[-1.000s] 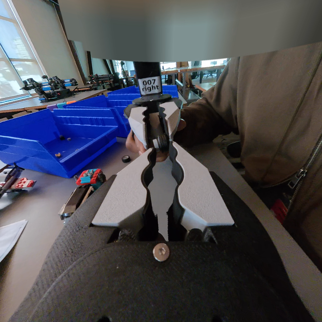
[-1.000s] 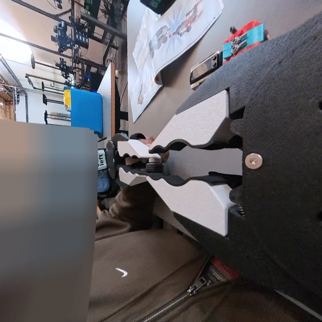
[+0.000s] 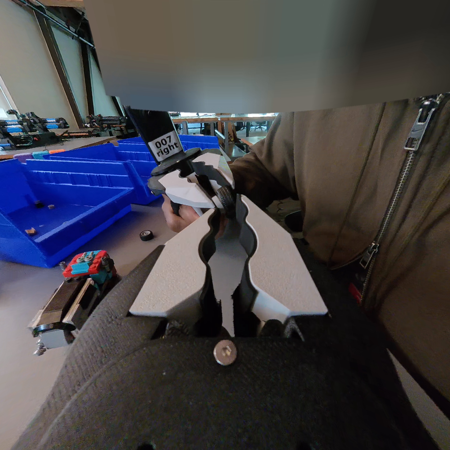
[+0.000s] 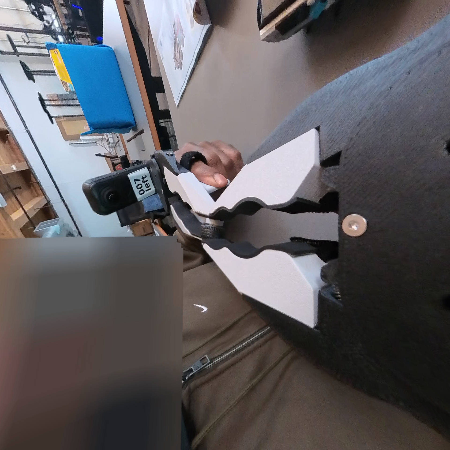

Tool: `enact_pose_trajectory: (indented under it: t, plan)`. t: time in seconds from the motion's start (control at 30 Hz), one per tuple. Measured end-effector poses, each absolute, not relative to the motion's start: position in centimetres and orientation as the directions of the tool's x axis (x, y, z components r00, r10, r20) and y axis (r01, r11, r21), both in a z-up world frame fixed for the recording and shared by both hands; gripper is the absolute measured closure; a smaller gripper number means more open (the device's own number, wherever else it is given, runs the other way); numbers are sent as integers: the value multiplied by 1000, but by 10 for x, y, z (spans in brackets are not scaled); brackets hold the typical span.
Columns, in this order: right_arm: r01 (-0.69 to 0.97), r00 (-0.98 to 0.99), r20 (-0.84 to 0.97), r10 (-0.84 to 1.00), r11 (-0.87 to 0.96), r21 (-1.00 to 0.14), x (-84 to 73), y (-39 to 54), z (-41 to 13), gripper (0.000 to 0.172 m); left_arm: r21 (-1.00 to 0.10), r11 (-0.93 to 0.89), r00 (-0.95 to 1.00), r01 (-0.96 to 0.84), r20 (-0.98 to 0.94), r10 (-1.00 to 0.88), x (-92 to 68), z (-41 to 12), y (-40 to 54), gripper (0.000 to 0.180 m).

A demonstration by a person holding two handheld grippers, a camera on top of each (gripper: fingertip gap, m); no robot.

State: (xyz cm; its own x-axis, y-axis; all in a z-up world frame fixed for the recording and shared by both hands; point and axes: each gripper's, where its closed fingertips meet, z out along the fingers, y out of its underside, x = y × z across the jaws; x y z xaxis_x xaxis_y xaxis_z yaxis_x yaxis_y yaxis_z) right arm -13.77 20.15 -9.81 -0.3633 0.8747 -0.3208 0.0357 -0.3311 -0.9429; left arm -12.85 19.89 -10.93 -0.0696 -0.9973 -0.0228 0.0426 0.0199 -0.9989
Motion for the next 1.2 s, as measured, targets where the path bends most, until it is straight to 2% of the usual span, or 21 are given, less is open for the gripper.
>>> enact_pose_trajectory:
  t: [0.47,1.0,1.2]
  plan:
    - [2,-409,-513,755,-561,-828,-141,209,-91,155,-975,-175,-146,140,154,-977,-131,-101,202,166]
    - [-44,-391,-562,729,-624,-780,-144,216,-88,155,-946,-269,-179,182,237,-955,-133,-96,207,167]
    - [-103,-267,-522,810,-562,-820,-144,233,-90,156,-927,-327,-102,186,313,-944,-133,-100,224,165]
